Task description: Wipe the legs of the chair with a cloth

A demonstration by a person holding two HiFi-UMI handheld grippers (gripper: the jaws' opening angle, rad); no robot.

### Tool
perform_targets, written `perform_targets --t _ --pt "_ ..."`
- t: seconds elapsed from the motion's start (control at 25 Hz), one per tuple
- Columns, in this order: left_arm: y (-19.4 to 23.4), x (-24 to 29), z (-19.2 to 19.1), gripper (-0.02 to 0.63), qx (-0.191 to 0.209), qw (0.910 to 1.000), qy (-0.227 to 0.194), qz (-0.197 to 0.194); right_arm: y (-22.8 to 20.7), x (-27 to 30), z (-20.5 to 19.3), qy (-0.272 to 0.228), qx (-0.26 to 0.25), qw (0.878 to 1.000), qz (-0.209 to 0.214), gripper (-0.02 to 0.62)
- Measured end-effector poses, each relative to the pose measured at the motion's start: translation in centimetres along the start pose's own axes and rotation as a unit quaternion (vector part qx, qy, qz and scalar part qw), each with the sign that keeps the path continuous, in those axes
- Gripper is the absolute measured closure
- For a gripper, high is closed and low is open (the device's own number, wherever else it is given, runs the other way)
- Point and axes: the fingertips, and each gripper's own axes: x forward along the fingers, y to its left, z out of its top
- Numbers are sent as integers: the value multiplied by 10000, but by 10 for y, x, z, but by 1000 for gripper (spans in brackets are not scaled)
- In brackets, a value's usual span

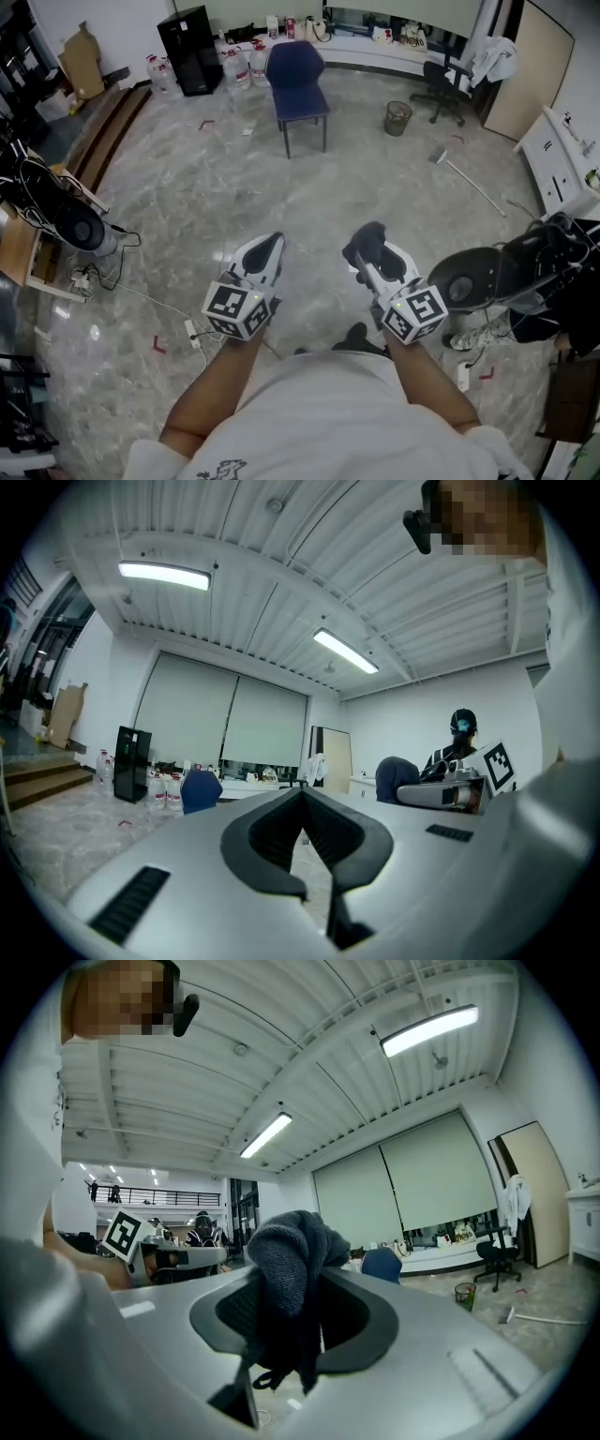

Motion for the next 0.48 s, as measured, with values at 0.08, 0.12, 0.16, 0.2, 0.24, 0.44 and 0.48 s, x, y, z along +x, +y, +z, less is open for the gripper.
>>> perform_targets --t 0.08,0.12,0.16,0.2,0.24,0.44,0.48 --pt "18 23 -2 600 -20 10000 10 22 -20 22 -2 11 5 10000 -24 465" --pt "28 36 -3 600 -22 10000 12 51 -32 34 -2 4 -14 10000 -17 465" --pt "37 50 -4 600 -17 10000 16 90 -44 47 -1 2 -61 10000 13 465" --pt "44 65 -6 600 -15 9999 29 133 -58 59 -1 9 -119 9999 57 465" --pt "50 83 -7 600 -24 9998 44 173 -74 69 0 20 -170 9998 99 465" --pt "81 198 -1 600 39 9992 35 386 -189 130 14 34 -159 9996 218 465" --pt "87 222 2 600 97 9989 28 458 -213 143 19 36 -97 9996 249 465"
